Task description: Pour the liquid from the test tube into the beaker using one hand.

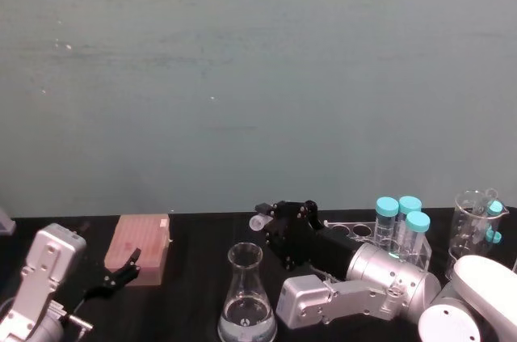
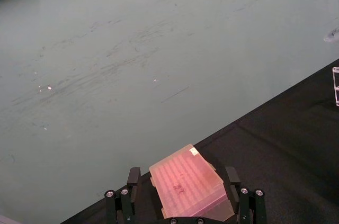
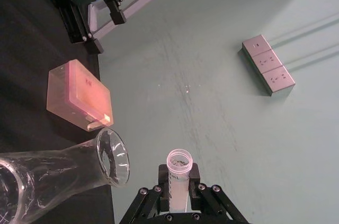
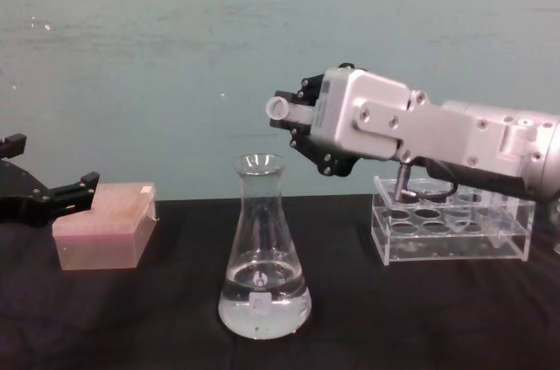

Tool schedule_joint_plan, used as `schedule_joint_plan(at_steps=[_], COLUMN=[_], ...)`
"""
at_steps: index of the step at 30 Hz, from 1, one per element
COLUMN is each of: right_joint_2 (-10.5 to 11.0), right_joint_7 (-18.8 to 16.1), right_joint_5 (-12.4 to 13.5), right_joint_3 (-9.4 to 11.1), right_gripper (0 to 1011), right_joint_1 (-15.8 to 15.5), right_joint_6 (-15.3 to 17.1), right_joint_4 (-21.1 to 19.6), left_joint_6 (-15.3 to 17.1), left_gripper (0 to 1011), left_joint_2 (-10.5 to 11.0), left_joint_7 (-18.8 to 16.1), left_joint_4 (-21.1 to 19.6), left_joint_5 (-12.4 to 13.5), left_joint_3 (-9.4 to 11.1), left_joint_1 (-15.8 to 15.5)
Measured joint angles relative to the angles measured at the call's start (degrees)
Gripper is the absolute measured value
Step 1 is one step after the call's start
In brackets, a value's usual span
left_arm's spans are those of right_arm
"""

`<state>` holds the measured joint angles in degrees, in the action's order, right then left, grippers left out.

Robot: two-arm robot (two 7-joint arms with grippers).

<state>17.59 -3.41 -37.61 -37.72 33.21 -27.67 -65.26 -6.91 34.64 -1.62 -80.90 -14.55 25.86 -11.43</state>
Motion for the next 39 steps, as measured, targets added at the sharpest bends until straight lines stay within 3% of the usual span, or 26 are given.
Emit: schedule_joint_plan(at_steps=[19,39], right_joint_2=[0.59,1.44], right_joint_7=[4.83,12.96], right_joint_5=[-4.98,-13.23], right_joint_3=[-2.35,-6.40], right_gripper=[208,208], right_joint_1=[1.09,3.15], right_joint_6=[-1.63,-1.96], right_joint_4=[1.85,3.82], left_joint_6=[0.00,0.00], left_gripper=[1000,1000], left_joint_2=[0.00,0.00], left_joint_7=[0.00,0.00], left_joint_4=[0.00,0.00], left_joint_5=[0.00,0.00], left_joint_3=[0.00,0.00], left_joint_1=[0.00,0.00])
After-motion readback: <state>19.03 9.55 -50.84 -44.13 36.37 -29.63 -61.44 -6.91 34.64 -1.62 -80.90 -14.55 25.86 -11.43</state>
